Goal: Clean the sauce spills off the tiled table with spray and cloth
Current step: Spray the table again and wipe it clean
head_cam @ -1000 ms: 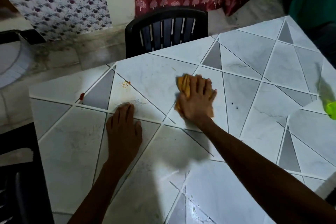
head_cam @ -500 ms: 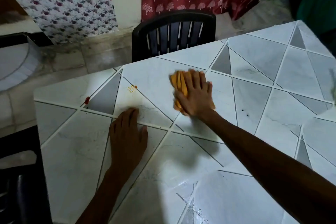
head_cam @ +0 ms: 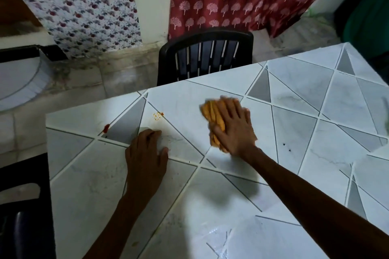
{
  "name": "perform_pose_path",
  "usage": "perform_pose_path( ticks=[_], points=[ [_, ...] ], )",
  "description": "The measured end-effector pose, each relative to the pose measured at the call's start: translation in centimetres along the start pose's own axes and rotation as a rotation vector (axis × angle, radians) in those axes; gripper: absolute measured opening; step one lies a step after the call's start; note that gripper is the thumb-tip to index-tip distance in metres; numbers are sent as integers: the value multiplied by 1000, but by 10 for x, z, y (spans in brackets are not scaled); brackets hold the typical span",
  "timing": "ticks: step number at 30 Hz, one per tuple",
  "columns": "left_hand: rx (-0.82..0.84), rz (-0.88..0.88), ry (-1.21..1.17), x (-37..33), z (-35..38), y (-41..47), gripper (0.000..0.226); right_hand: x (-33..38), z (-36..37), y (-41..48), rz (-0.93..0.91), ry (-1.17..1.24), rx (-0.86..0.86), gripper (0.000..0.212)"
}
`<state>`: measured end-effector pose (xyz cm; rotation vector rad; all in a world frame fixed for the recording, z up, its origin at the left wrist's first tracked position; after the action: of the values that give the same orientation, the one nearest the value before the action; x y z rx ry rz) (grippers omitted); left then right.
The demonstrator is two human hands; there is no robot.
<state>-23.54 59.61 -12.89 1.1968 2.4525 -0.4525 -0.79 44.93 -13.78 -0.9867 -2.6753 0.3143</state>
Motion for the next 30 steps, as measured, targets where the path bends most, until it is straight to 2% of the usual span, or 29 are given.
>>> perform_pose_path(
  ticks=[3,5,7,9,11,13,14,16,19,20,21,23,25,27,29,30],
  points=[
    [0,4,23,-2,-2,-3,47,5,-15,54,426,217,-24,79],
    [0,0,57,-4,0,-3,48,35,-14,84,444,235,-6,81],
    [3,-34,74,-3,2,-5,49,80,-11,95,204,104,20,79],
    [7,-43,65,-3,4,-7,50,111,-1,76,-168,-55,63,76],
    [13,-29,42,-3,3,-8,50,110,9,39,-475,-184,91,75],
    [25,-7,37,-2,3,-11,50,79,12,12,-550,-201,108,75],
    [32,4,45,-2,4,-12,50,57,8,12,-478,-167,93,75],
    [47,26,73,-1,2,-15,51,18,-4,34,-172,-57,38,78],
    [52,-8,120,11,-5,-21,53,20,-17,78,300,139,-11,82],
    [53,-34,124,17,-8,-22,54,34,-18,89,369,180,-6,82],
    [54,-70,130,26,-11,-24,56,56,-17,96,355,175,5,81],
    [55,-135,153,40,-16,-30,60,107,-7,93,134,51,23,78],
    [55,-157,153,47,-18,-41,64,148,11,57,-215,-93,49,75],
    [51,-169,129,50,-21,-49,68,156,24,4,-492,-180,74,74],
    [78,-161,138,48,-19,-66,76,129,33,-44,-603,-224,103,73],
    [115,-159,138,52,-14,-67,82,110,33,-48,-575,-234,111,72]
  ],
)
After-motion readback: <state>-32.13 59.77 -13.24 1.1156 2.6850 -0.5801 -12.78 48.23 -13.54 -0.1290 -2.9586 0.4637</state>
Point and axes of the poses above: each hand's wrist, its own y-axis towards the middle knuckle, its own z-axis out of the palm, x = y × z, the point moved 9 cm from there along y, towards the middle knuckle, and after that the axes turned 15 degrees about x, right-handed, at the moved point
